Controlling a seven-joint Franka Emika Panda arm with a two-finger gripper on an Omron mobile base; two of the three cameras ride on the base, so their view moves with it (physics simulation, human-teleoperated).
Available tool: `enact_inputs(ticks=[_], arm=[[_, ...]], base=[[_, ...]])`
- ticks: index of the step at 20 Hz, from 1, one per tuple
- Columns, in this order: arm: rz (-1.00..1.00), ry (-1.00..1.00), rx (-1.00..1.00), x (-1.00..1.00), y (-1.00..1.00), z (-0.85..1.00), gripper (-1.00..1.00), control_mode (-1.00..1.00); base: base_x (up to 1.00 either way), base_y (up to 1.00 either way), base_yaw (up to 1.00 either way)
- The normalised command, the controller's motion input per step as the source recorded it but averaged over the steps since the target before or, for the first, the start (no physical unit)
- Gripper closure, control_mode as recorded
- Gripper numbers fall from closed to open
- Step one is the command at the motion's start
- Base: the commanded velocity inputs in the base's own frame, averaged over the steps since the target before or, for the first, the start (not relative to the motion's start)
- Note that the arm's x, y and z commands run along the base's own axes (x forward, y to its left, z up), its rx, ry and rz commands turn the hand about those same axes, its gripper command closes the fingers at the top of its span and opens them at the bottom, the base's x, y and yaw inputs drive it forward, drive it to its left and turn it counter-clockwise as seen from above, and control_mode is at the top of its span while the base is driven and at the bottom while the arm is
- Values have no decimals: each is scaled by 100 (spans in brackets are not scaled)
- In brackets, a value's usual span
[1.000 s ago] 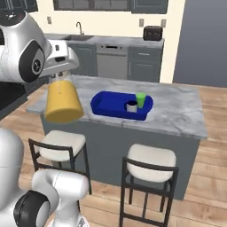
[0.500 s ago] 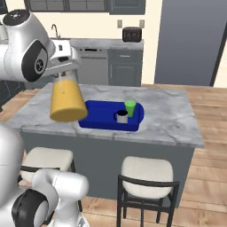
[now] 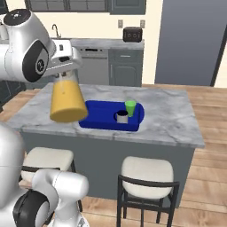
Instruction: There is a tray on the dining counter. Grab the cup, mug, and pitcher and place them on the tray. The pitcher may be placed next to the tray if it cannot fit the tray.
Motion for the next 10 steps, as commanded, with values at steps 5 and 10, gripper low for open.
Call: enact_inputs(ticks=[5,10], arm=[[-20,1,1,67,57,0,100,-100],[-53,0,0,85,83,-4,100,-100]], base=[[0,0,0],[0,0,0]])
